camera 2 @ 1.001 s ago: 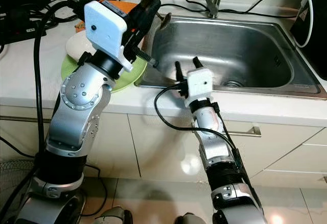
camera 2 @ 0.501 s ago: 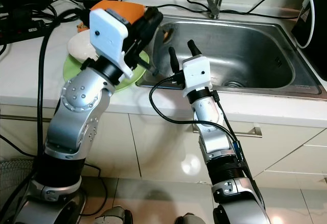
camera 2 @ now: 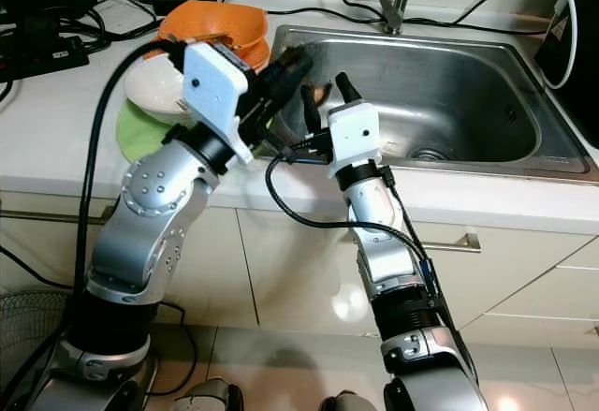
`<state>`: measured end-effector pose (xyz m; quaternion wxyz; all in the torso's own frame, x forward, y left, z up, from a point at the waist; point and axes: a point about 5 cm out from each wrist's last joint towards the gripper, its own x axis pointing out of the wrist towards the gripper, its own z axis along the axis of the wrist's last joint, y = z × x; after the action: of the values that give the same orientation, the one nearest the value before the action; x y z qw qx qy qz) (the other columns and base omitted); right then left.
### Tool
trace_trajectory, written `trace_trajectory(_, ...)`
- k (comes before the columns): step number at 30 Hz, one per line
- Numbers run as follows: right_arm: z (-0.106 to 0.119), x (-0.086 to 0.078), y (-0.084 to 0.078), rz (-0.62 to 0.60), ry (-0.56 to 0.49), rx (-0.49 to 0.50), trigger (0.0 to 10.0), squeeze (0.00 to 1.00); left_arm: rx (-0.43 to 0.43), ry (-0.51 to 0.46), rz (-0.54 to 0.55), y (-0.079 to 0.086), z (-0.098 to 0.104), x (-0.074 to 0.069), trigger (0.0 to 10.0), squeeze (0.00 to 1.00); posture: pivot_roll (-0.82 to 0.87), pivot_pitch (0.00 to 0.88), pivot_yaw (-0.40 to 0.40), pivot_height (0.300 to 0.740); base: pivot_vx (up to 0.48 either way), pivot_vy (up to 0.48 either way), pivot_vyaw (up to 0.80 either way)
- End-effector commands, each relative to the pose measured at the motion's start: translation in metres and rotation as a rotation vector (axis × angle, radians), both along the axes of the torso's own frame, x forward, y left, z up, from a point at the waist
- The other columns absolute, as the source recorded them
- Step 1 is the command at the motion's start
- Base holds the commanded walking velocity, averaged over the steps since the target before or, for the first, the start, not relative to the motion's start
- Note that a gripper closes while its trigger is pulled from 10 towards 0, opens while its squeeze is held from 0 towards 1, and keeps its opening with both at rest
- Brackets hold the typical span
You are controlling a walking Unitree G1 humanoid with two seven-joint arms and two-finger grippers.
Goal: Kitchen organization
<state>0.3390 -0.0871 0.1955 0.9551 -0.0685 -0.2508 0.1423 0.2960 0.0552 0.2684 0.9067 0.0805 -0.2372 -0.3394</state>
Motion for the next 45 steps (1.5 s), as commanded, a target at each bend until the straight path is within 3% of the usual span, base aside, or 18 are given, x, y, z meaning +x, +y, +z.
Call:
trace_trajectory(1, 0.007, 0.0, 0.003, 0.014, -0.017, 0.009, 10.0, 0.0, 0.001, -0.006, -0.041, -0.005, 0.002, -0.005, 10.0, 0.0, 0.06, 0.067, -0.008, 0.718, 0.0, 0.0, 0.0)
trace_trajectory(16, 0.006, 0.002, 0.001, 0.005, -0.01, 0.015, 10.0, 0.0, 0.041, 0.026, -0.091, -0.009, -0.004, -0.009, 10.0, 0.0, 0.05, 0.064, -0.002, 0.718, 0.0, 0.0, 0.0)
trace_trajectory(17, 0.006, 0.002, 0.001, 0.001, -0.008, 0.016, 8.9, 0.0, 0.043, 0.027, -0.092, -0.009, -0.005, -0.009, 10.0, 0.0, 0.05, 0.064, -0.002, 0.718, 0.0, 0.0, 0.0)
trace_trajectory(18, 0.006, 0.003, 0.001, -0.001, -0.006, 0.016, 8.9, 0.0, 0.044, 0.028, -0.092, -0.009, -0.005, -0.009, 10.0, 0.0, 0.05, 0.064, -0.002, 0.718, 0.0, 0.0, 0.0)
trace_trajectory(19, 0.005, 0.003, 0.0, -0.005, -0.003, 0.017, 2.8, 0.0, 0.047, 0.029, -0.092, -0.009, -0.005, -0.009, 10.0, 0.0, 0.06, 0.062, -0.001, 0.718, 0.0, 0.0, 0.0)
trace_trajectory(21, 0.005, 0.003, 0.0, -0.007, -0.001, 0.017, 2.8, 0.0, 0.049, 0.03, -0.092, -0.009, -0.006, -0.009, 10.0, 0.0, 0.06, 0.062, -0.001, 0.718, 0.0, 0.0, 0.0)
trace_trajectory(22, 0.005, 0.004, 0.0, -0.008, 0.0, 0.017, 0.0, 0.0, 0.052, 0.031, -0.091, -0.008, -0.006, -0.009, 10.0, 0.0, 0.06, 0.062, 0.0, 0.718, 0.0, 0.0, 0.0)
trace_trajectory(42, 0.003, 0.005, -0.001, -0.014, 0.005, 0.018, 0.0, 0.0, 0.073, 0.02, -0.061, -0.005, -0.008, -0.008, 10.0, 0.0, 0.06, 0.053, -0.005, 0.718, 0.0, 0.0, 0.0)
trace_trajectory(43, 0.004, 0.005, -0.001, -0.012, 0.005, 0.019, 0.0, 0.0, 0.073, 0.022, -0.063, -0.005, -0.009, -0.009, 10.0, 0.12, 0.06, 0.053, -0.005, 0.718, 0.0, 0.0, 0.0)
trace_trajectory(44, 0.004, 0.005, -0.001, -0.011, 0.005, 0.019, 0.0, 0.0, 0.074, 0.023, -0.064, -0.006, -0.009, -0.009, 10.0, 0.12, 0.06, 0.053, -0.005, 0.718, 0.0, 0.0, 0.0)
trace_trajectory(45, 0.004, 0.005, 0.0, -0.009, 0.004, 0.019, 0.0, 0.0, 0.073, 0.03, -0.067, -0.006, -0.01, -0.009, 10.0, 1.0, 0.06, 0.053, -0.005, 0.718, 0.0, 0.0, 0.0)
